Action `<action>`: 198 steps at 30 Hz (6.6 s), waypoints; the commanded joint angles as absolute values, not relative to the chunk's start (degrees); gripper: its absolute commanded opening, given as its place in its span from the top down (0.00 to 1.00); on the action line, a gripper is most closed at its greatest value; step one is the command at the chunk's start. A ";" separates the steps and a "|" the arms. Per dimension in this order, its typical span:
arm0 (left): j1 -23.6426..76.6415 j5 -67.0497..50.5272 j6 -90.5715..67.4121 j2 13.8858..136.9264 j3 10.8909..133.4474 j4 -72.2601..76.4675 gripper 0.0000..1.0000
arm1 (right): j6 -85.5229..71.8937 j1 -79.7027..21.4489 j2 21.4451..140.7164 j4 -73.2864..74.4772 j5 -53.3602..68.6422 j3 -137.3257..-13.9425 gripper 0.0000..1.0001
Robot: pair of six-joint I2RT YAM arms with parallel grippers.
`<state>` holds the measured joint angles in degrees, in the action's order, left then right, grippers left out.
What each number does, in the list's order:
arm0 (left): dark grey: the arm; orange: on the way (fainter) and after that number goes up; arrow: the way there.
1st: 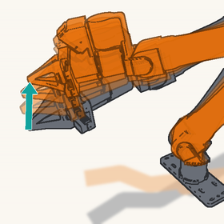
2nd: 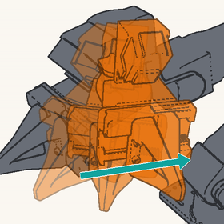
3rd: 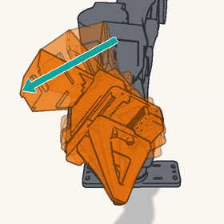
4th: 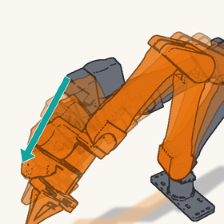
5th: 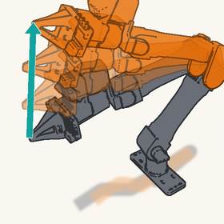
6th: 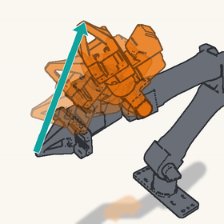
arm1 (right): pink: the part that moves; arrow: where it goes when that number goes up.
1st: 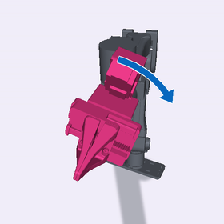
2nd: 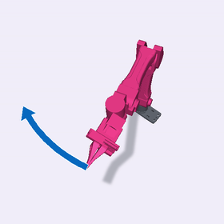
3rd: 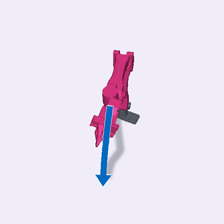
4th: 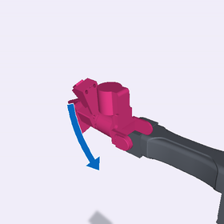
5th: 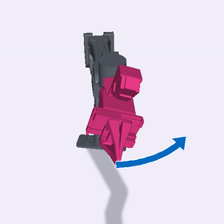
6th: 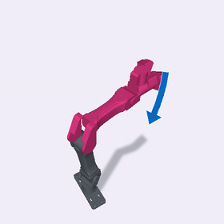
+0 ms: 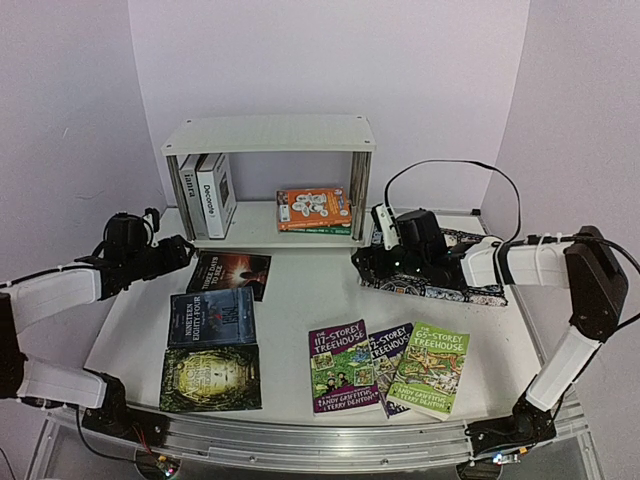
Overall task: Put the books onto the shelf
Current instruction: Move the book to the center of the board.
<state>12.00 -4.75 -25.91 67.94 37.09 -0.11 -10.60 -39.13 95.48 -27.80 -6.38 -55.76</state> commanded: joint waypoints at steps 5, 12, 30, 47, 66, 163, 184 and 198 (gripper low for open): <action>9.51 -9.40 -28.05 83.82 42.93 5.75 0.13 | -14.38 -39.02 93.60 -26.94 -2.50 -54.33 0.04; 8.36 -8.03 -26.22 91.97 47.93 5.39 0.15 | -27.28 -39.23 98.30 -23.80 4.49 -56.56 0.13; 8.32 -11.05 -21.97 102.28 54.70 1.63 0.16 | -42.40 -53.19 107.54 -22.78 -8.78 -65.54 0.09; 8.40 -16.83 -20.11 103.72 52.62 0.81 0.19 | -44.94 -53.65 102.16 -23.68 -9.29 -62.14 0.06; 8.71 -21.98 -17.42 106.03 54.96 0.35 0.23 | -64.16 -55.17 126.49 -25.51 -8.27 -84.41 0.09; 25.14 -22.74 -26.81 104.92 56.88 8.61 0.16 | -45.75 -45.10 104.92 -20.30 2.38 -60.65 0.17; 25.21 -23.56 -27.16 108.92 57.45 7.76 0.17 | -48.67 -45.09 111.49 -21.88 5.48 -64.91 0.15; 26.87 -28.63 -28.84 112.02 57.92 7.82 0.21 | -51.74 -45.27 116.28 -25.29 10.28 -65.50 0.18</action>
